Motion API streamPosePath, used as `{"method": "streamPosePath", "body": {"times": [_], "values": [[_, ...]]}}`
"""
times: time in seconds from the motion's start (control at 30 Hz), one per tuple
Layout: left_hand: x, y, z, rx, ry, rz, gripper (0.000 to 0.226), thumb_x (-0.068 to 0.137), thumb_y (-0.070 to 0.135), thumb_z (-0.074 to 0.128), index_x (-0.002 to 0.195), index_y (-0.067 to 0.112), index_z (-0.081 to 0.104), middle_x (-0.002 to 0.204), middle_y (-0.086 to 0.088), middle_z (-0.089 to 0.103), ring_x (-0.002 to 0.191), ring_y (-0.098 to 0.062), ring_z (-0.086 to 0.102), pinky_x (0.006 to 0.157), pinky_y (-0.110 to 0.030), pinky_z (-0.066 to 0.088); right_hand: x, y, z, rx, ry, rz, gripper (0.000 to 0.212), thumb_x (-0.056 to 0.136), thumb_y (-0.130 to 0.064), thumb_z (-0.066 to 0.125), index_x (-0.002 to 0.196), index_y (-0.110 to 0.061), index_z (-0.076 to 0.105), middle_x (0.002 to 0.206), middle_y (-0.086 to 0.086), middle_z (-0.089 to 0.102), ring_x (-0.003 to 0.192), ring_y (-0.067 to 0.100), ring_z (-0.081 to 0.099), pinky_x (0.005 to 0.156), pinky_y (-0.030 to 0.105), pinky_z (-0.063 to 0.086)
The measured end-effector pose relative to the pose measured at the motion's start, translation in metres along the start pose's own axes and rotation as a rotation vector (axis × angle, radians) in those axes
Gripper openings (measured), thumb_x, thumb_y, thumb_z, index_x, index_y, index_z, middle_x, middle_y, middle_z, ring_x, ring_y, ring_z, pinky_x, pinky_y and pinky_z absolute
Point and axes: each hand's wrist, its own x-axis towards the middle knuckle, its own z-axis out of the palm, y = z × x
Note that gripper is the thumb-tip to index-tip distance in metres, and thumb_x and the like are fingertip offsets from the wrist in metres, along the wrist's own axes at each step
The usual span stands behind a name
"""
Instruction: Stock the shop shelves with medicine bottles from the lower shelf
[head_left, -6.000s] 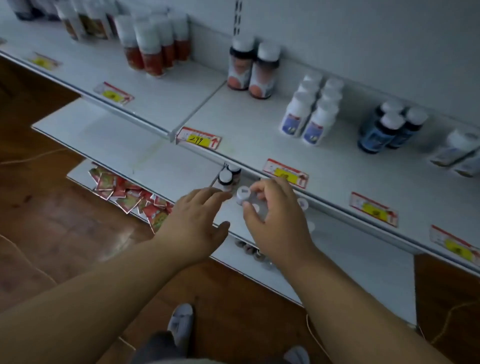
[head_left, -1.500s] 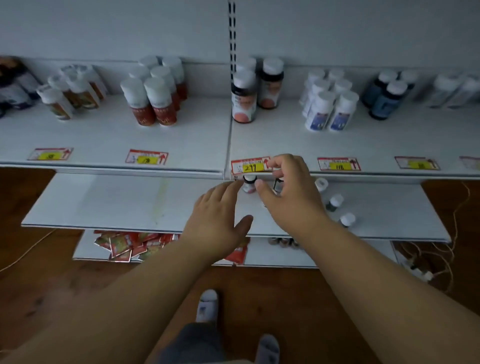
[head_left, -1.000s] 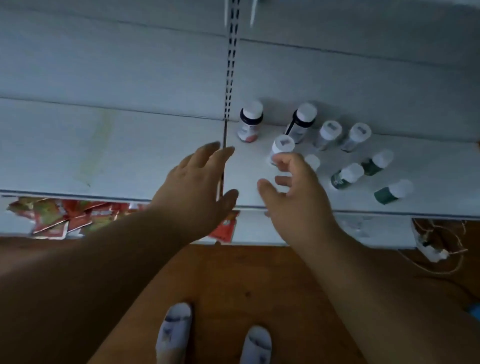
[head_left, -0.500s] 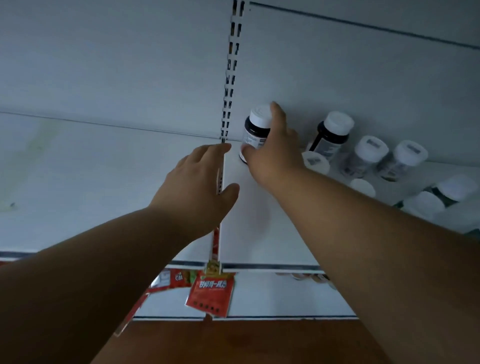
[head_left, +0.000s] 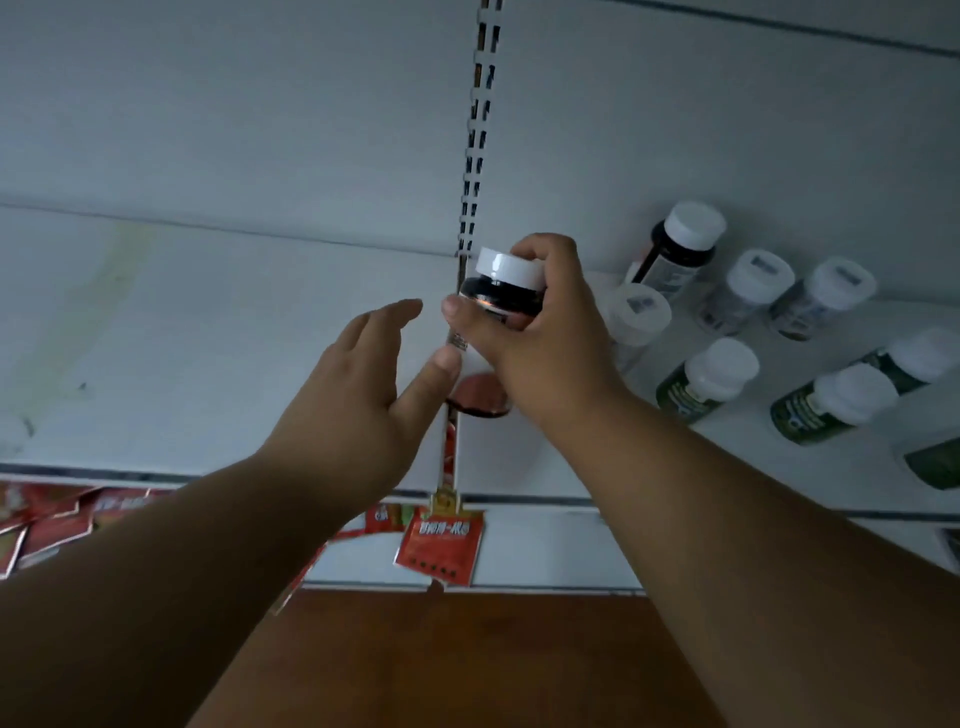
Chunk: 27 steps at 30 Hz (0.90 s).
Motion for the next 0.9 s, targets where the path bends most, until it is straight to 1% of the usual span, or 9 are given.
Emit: {"method": "streamPosePath", "body": {"times": [0.1, 0.2, 0.3, 0.37, 0.43, 0.53, 0.7, 0.8, 0.9], "values": [[-0.041, 0.012, -0.013, 0.091, -0.106, 0.023, 0.087, 0.085, 0.082, 0.022, 0.154, 0.031, 0.019, 0.159, 0.007, 0.027, 0.14, -0.012, 0.032, 0.105, -0.031, 0.031, -0.032, -0.028, -0.019, 0.111, -0.004, 0.087, 0.05, 0.076, -0.044, 0.08, 0.109, -0.036, 0.043, 0.106, -0.007, 0.06, 0.081, 0.002, 0.065, 0.069, 0.023, 0.058], [-0.086, 0.041, -0.041, 0.065, -0.176, 0.002, 0.097, 0.075, 0.09, 0.02, 0.154, 0.033, 0.016, 0.159, 0.01, 0.024, 0.141, -0.011, 0.031, 0.108, -0.036, 0.034, -0.064, -0.068, -0.047, 0.208, -0.017, 0.151, 0.042, 0.081, -0.041, 0.076, 0.105, -0.031, 0.043, 0.094, -0.01, 0.06, 0.075, -0.002, 0.065, 0.061, 0.017, 0.054], [-0.127, 0.094, -0.078, -0.029, -0.234, 0.014, 0.093, 0.078, 0.088, 0.025, 0.152, 0.031, 0.026, 0.151, 0.011, 0.036, 0.135, -0.006, 0.037, 0.107, -0.036, 0.041, -0.102, -0.114, -0.074, 0.246, -0.048, 0.179, 0.027, 0.089, -0.045, 0.066, 0.097, -0.031, 0.045, 0.086, -0.015, 0.064, 0.075, 0.001, 0.066, 0.067, 0.026, 0.057], [-0.151, 0.135, -0.107, -0.042, -0.247, 0.041, 0.089, 0.083, 0.083, 0.03, 0.149, 0.024, 0.034, 0.142, 0.008, 0.044, 0.13, -0.007, 0.043, 0.104, -0.038, 0.043, -0.13, -0.153, -0.093, 0.227, -0.065, 0.173, 0.016, 0.096, -0.042, 0.058, 0.095, -0.031, 0.046, 0.076, -0.026, 0.062, 0.07, -0.003, 0.062, 0.066, 0.019, 0.051], [-0.176, 0.172, -0.137, -0.011, -0.203, 0.053, 0.091, 0.084, 0.081, 0.033, 0.147, 0.015, 0.039, 0.14, -0.001, 0.048, 0.13, -0.016, 0.045, 0.105, -0.043, 0.041, -0.159, -0.199, -0.116, 0.221, -0.096, 0.195, 0.011, 0.099, -0.039, 0.053, 0.097, -0.028, 0.049, 0.072, -0.028, 0.059, 0.067, -0.005, 0.058, 0.063, 0.013, 0.045], [-0.21, 0.221, -0.179, 0.004, -0.164, -0.027, 0.095, 0.081, 0.08, 0.038, 0.149, 0.014, 0.035, 0.145, -0.004, 0.044, 0.136, -0.017, 0.039, 0.11, -0.039, 0.035, -0.194, -0.26, -0.151, 0.248, -0.158, 0.169, 0.011, 0.101, -0.035, 0.052, 0.098, -0.025, 0.05, 0.074, -0.015, 0.058, 0.065, -0.003, 0.056, 0.062, 0.018, 0.046], [-0.236, 0.268, -0.229, 0.013, -0.14, 0.057, 0.089, 0.082, 0.079, 0.038, 0.146, 0.018, 0.039, 0.143, 0.0, 0.047, 0.134, -0.014, 0.04, 0.109, -0.035, 0.035, -0.215, -0.329, -0.186, 0.293, -0.255, 0.148, 0.006, 0.101, -0.033, 0.051, 0.097, -0.029, 0.052, 0.081, -0.006, 0.06, 0.069, 0.007, 0.06, 0.064, 0.03, 0.052], [-0.233, 0.276, -0.251, -0.01, -0.152, 0.081, 0.088, 0.08, 0.081, 0.038, 0.144, 0.021, 0.04, 0.141, 0.003, 0.047, 0.131, -0.011, 0.042, 0.106, -0.038, 0.039, -0.203, -0.356, -0.2, 0.29, -0.279, 0.144, 0.006, 0.101, -0.028, 0.05, 0.104, -0.027, 0.054, 0.087, -0.009, 0.063, 0.074, 0.002, 0.062, 0.068, 0.026, 0.054], [-0.212, 0.274, -0.275, 0.041, -0.193, 0.103, 0.102, 0.076, 0.087, 0.033, 0.152, 0.02, 0.029, 0.153, 0.003, 0.035, 0.141, -0.011, 0.031, 0.114, -0.04, 0.032, -0.178, -0.377, -0.209, 0.262, -0.24, 0.124, 0.005, 0.1, -0.033, 0.052, 0.103, -0.033, 0.055, 0.091, -0.012, 0.065, 0.08, 0.003, 0.065, 0.069, 0.029, 0.055]]}}
